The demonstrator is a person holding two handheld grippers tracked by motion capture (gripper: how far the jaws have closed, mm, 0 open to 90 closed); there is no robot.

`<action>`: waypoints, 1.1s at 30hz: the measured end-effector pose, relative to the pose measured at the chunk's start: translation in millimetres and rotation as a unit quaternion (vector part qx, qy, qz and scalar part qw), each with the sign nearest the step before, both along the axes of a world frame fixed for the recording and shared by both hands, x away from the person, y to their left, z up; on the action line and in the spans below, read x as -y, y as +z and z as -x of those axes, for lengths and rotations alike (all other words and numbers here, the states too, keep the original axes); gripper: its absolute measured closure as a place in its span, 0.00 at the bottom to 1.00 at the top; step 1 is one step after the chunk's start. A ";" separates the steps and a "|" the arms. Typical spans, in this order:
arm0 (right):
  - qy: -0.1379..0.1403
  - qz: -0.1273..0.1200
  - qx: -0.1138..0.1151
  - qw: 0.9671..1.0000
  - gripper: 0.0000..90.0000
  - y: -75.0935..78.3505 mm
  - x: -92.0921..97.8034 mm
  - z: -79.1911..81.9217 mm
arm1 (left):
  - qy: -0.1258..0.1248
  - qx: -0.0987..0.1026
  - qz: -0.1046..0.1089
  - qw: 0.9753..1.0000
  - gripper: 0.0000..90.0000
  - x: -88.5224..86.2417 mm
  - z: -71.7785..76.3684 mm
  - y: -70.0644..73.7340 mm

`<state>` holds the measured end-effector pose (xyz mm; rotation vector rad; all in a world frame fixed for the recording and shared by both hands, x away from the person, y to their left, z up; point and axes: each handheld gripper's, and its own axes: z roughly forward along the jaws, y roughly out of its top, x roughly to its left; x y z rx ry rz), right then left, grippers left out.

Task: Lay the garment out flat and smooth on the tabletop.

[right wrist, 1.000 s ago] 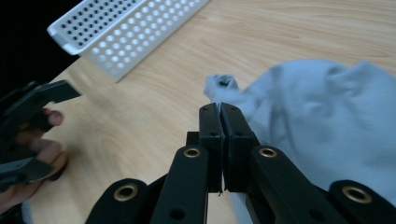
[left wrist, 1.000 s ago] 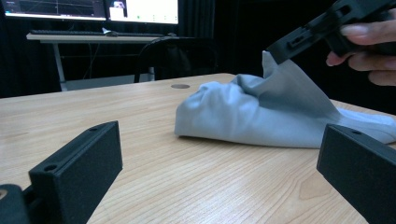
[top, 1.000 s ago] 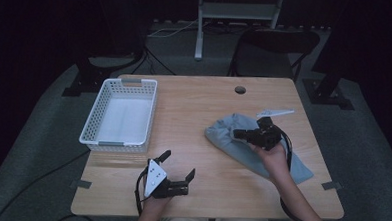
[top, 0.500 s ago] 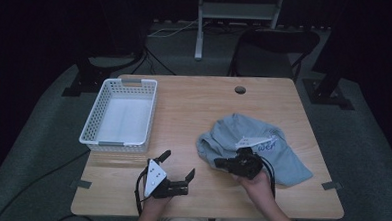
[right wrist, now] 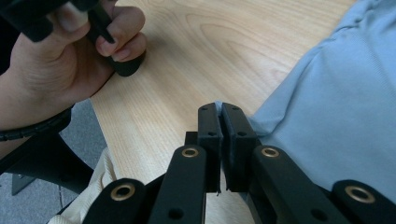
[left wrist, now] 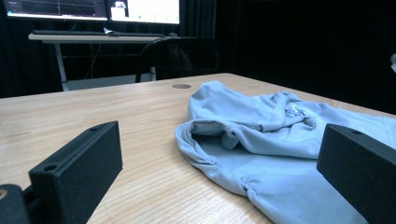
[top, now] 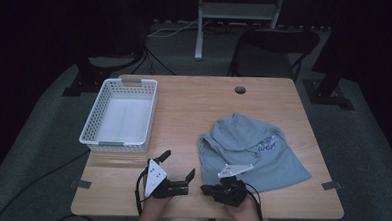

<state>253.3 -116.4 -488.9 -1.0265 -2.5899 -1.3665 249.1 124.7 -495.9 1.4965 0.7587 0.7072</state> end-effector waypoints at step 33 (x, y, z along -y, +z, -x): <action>-0.159 -0.018 0.044 0.986 0.49 47.4 125.7 -58.4 | -0.052 -0.061 -0.060 0.995 0.06 36.3 -3.8 16.0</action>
